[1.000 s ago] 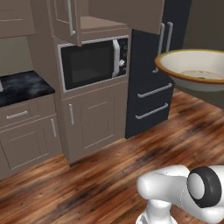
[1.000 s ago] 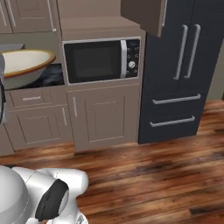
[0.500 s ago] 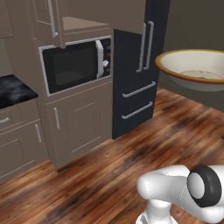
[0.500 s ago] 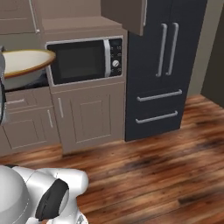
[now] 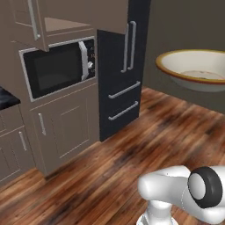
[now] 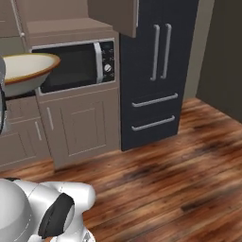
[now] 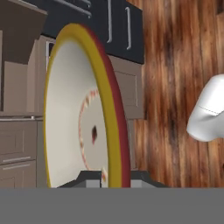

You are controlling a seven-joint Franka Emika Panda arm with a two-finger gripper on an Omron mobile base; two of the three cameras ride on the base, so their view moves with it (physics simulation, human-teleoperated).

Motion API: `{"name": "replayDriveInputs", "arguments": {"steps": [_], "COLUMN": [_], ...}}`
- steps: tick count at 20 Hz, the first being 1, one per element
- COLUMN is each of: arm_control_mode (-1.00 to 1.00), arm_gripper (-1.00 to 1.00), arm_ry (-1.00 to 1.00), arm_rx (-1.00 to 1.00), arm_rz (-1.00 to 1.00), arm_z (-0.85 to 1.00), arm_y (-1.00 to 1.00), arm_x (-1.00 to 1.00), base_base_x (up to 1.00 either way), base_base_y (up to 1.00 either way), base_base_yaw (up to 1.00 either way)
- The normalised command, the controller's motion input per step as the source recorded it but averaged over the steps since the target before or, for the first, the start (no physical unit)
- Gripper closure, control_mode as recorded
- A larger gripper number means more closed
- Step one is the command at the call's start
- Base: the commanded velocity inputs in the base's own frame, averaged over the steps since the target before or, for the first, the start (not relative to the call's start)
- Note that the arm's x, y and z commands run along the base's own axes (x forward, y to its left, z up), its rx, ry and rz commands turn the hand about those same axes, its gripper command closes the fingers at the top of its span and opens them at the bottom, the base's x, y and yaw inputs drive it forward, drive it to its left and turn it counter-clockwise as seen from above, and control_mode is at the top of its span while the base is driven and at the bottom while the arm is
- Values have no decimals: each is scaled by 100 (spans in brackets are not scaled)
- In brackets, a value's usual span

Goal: Move the bowls from the cabinet to the plates on the dining table.

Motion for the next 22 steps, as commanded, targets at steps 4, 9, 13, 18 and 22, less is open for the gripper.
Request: {"name": "replayDriveInputs", "arguments": {"steps": [4, 9, 13, 18, 22], "arm_control_mode": [100, 100, 100, 100, 100], "arm_gripper": [100, 100, 100, 100, 100], "arm_ry": [0, 0, 0, 0, 0], "arm_rx": [0, 0, 0, 0, 0], "arm_rz": [0, 0, 0, 0, 0], "arm_z": [0, 0, 0, 0, 0], "arm_y": [0, 0, 0, 0, 0], "arm_x": [0, 0, 0, 0, 0], "base_base_x": [0, 0, 0, 0, 0], "base_base_y": [0, 0, 0, 0, 0], "base_base_yaw": [-25, -25, -25, -25, -25]}}
